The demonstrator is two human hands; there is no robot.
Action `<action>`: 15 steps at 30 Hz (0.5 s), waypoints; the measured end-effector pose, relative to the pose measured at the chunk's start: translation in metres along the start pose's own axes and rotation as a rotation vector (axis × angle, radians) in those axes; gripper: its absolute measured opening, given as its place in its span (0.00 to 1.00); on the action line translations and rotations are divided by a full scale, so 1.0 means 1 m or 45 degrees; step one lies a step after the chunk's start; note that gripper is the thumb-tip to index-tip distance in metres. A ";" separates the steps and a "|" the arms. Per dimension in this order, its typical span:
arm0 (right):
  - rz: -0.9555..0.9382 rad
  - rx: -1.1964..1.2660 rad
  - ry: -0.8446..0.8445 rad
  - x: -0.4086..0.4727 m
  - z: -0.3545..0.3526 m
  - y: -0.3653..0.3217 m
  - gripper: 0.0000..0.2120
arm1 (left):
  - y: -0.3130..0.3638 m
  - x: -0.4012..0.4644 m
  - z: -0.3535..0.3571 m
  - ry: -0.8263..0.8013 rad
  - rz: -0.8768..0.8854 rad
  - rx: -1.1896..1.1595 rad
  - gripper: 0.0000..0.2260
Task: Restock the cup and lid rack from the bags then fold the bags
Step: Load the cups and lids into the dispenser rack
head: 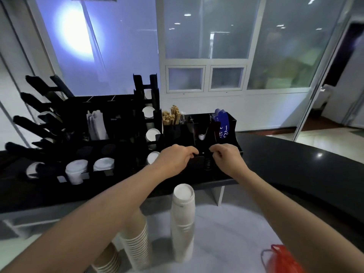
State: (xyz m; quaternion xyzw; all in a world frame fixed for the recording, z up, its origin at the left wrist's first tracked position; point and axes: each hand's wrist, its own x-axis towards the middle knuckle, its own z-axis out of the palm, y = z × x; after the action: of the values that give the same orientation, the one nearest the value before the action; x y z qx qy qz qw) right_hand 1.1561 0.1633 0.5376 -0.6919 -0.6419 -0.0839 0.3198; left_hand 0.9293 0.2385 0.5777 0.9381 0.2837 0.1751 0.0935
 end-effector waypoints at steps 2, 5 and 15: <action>0.154 0.187 -0.010 -0.016 0.005 -0.028 0.14 | -0.006 -0.026 -0.004 0.004 0.002 -0.074 0.15; 0.347 0.514 -0.277 -0.046 0.017 -0.059 0.19 | -0.013 -0.063 0.002 0.035 -0.063 -0.259 0.16; 0.534 0.958 -0.510 -0.137 0.083 -0.101 0.42 | -0.014 -0.158 0.054 0.213 -0.164 -0.491 0.18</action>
State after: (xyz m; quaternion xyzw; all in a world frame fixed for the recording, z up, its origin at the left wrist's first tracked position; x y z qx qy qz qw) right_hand 1.0150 0.0916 0.4346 -0.6452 -0.5232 0.3557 0.4282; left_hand 0.8202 0.1566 0.4804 0.8650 0.3110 0.2971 0.2584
